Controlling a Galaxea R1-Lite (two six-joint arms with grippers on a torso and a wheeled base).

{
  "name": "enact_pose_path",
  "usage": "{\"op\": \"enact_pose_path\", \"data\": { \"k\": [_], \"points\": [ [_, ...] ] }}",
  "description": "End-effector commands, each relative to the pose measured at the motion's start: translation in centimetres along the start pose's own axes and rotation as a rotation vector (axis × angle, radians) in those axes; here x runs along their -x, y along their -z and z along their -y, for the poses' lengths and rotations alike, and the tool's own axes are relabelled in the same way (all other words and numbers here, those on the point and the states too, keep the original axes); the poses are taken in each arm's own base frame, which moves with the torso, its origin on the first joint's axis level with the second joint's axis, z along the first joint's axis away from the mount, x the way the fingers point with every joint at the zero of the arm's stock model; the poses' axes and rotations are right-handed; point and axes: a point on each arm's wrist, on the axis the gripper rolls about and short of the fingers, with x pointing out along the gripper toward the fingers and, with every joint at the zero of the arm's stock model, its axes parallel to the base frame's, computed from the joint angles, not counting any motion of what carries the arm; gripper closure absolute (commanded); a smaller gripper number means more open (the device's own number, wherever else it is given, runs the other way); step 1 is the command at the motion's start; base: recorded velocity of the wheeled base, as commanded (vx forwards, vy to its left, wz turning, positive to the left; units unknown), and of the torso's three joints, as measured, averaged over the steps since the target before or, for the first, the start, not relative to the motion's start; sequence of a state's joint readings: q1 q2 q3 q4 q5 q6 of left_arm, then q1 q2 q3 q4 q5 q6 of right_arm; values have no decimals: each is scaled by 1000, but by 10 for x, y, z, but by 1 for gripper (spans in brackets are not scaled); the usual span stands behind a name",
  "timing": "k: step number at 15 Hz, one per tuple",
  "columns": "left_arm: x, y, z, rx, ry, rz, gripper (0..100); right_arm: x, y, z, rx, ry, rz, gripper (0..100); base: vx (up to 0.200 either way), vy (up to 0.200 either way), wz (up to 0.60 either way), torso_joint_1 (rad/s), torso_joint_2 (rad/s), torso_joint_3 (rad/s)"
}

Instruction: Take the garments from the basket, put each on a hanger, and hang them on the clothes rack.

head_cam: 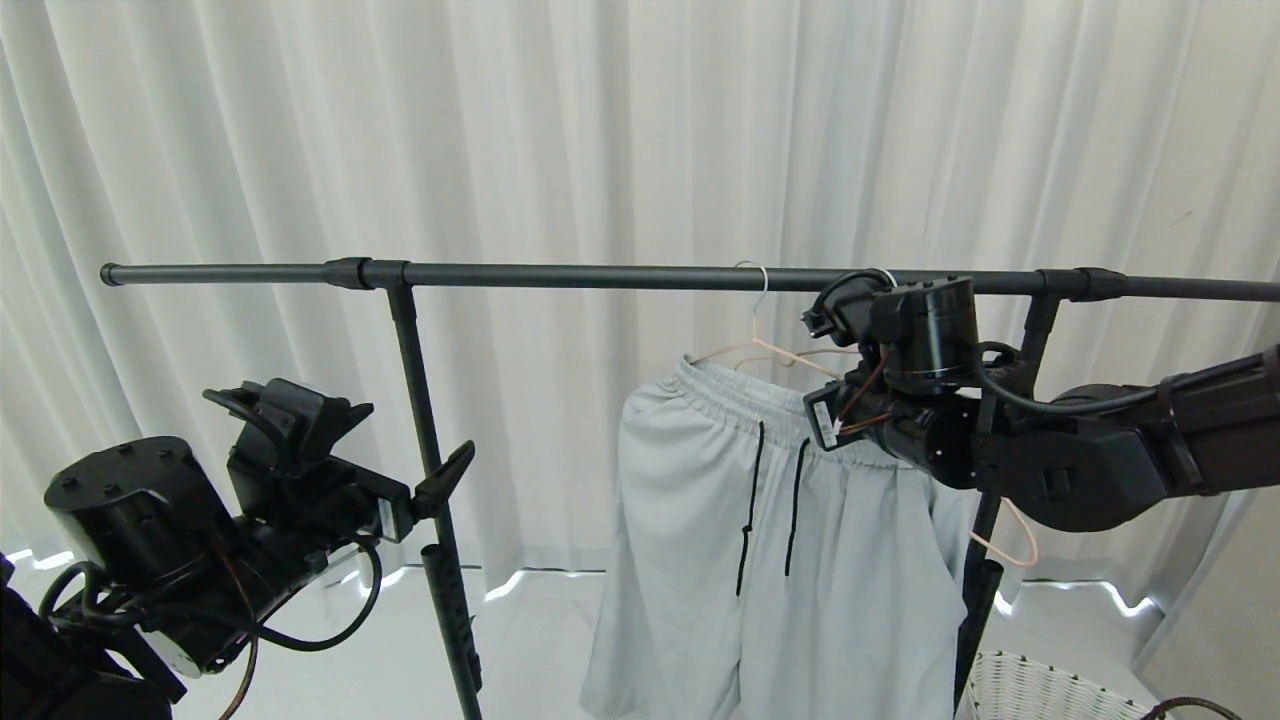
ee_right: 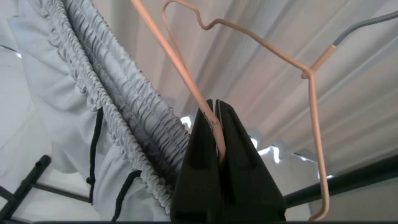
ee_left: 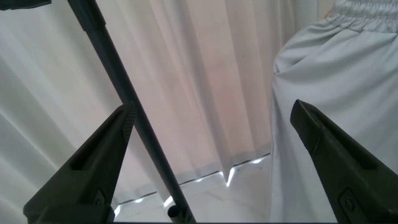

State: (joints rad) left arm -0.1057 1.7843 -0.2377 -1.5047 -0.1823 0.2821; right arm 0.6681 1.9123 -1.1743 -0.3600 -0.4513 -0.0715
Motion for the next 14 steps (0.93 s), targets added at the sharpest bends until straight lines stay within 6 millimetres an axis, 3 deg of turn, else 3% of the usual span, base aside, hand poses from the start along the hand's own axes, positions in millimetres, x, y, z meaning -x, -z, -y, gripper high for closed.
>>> {"op": "enact_pose_path", "data": {
  "k": [1,2,4,8,14],
  "points": [
    [0,0,0,0,0,1,0,0,0,0,2,-1,-2,100,0,0,0,0,0,0],
    [0,0,0,0,0,1,0,0,0,0,0,-1,2,0,0,0,0,0,0,0],
    [0,0,0,0,0,1,0,2,-2,0,-17,-3,14,0,0,0,0,0,0,0],
    [0,0,0,0,0,1,0,25,-19,1,-106,-31,78,0,0,0,0,0,0,0],
    [0,1,0,0,1,-2,0,71,-26,28,-177,-32,136,0,0,0,0,0,0,0]
  ]
}}
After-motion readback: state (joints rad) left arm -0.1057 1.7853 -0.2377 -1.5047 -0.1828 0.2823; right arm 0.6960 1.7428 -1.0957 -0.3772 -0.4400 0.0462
